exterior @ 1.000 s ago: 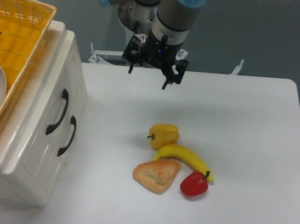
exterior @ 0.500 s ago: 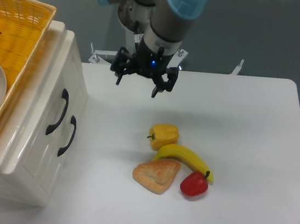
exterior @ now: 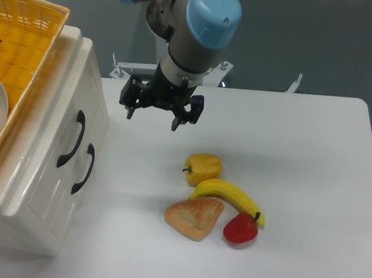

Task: Slide the top white drawer open
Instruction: 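Lower the open gripper to the upper drawer's black handle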

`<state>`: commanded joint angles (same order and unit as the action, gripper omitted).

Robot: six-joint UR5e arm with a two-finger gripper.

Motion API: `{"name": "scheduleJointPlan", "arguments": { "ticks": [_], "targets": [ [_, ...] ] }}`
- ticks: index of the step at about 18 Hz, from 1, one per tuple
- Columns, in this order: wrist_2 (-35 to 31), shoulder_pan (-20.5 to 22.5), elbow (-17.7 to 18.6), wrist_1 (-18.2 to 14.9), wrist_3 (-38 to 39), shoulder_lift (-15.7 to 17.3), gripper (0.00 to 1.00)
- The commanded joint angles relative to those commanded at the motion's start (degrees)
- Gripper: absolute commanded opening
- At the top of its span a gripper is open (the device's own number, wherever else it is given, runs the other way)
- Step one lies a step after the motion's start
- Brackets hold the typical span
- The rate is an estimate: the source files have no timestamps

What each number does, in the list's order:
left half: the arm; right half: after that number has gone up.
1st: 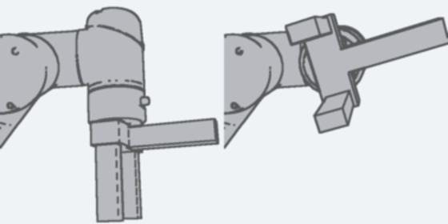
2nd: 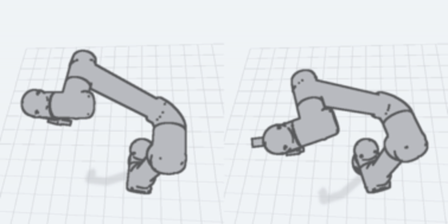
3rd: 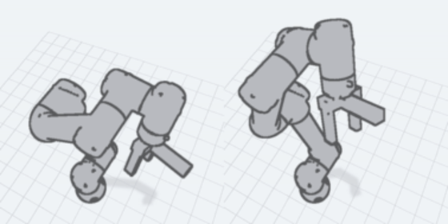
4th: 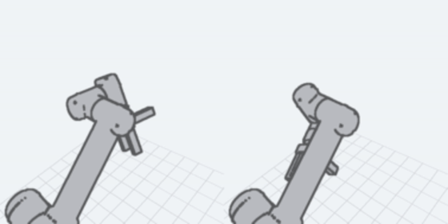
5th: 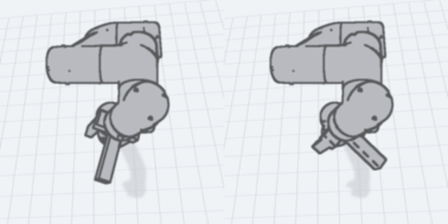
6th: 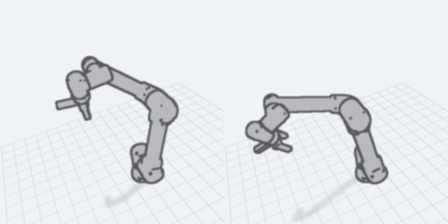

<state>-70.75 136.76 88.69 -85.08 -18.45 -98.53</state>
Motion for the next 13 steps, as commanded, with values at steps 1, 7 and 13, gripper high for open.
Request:
{"name": "scheduleJointPlan", "arguments": {
  "ticks": [1,7,13],
  "targets": [
    [0.0,-0.27,-0.26,0.96,-0.36,-0.09,1.0],
    [-0.26,-1.67,-1.84,3.08,-0.89,-2.46,1.0],
    [-3.07,-4.74,-2.64,3.43,-0.8,-4.13,1.0]
  ]
}}
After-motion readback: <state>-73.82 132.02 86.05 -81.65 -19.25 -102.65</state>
